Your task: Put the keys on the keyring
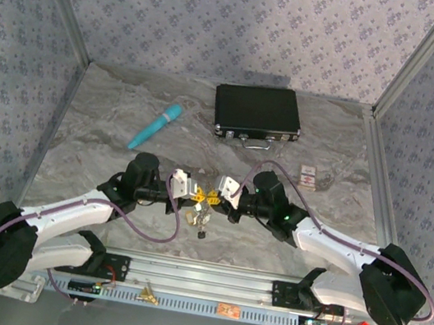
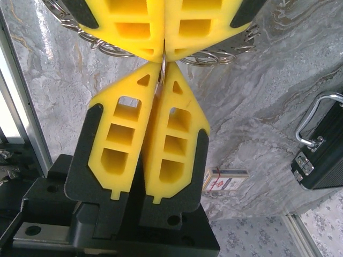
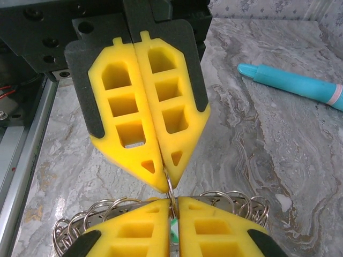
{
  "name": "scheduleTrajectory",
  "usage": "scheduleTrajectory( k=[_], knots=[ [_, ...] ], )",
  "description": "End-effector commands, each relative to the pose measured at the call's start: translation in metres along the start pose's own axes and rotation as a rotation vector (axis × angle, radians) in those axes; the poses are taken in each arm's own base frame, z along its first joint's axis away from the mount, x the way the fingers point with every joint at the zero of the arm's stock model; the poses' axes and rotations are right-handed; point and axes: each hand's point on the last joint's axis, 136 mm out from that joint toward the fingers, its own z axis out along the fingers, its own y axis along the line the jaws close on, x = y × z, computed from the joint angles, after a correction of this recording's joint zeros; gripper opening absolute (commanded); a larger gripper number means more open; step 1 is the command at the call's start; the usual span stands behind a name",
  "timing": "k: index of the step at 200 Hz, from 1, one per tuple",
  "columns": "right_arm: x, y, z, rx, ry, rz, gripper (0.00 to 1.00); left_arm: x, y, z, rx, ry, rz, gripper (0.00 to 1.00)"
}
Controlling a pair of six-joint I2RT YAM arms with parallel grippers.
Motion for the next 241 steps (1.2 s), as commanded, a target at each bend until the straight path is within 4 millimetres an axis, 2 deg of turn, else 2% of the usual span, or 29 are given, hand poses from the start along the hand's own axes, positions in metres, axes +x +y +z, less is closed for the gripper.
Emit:
scheduleTrajectory(
  k=[1,23,36,55,80,103,172,241],
  knots=[
    [-0.017,0.000,0.001,-0.023,-0.039,-0.016,0.14,-0.029,-0.001,-0.003,0.021,-0.070,0.070,0.00],
    [-0.017,0.001,0.003,-0.035,-0.041,-0.015,0.11,-0.030,-0.001,-0.003,0.025,-0.073,0.070,0.00],
    [-0.018,0.002,0.004,-0.046,-0.043,-0.014,0.00,-0.029,-0.001,-0.003,0.025,-0.068,0.067,0.00],
    [-0.018,0.003,0.004,-0.051,-0.045,-0.013,0.00,-0.024,0.002,-0.003,0.006,-0.044,0.060,0.00],
    [-0.018,0.004,0.002,-0.055,-0.049,-0.013,0.00,-0.014,0.003,-0.003,-0.007,-0.005,0.059,0.09],
    [-0.020,0.006,0.002,-0.066,-0.054,-0.015,0.00,-0.010,0.002,-0.002,-0.004,0.007,0.055,0.13],
    [-0.024,0.008,0.003,-0.076,-0.065,-0.017,0.00,-0.004,0.001,0.001,0.018,0.035,0.046,0.15],
    [-0.017,0.009,0.003,-0.072,-0.046,-0.017,0.00,0.005,0.000,-0.002,0.010,0.073,0.071,0.16]
  ],
)
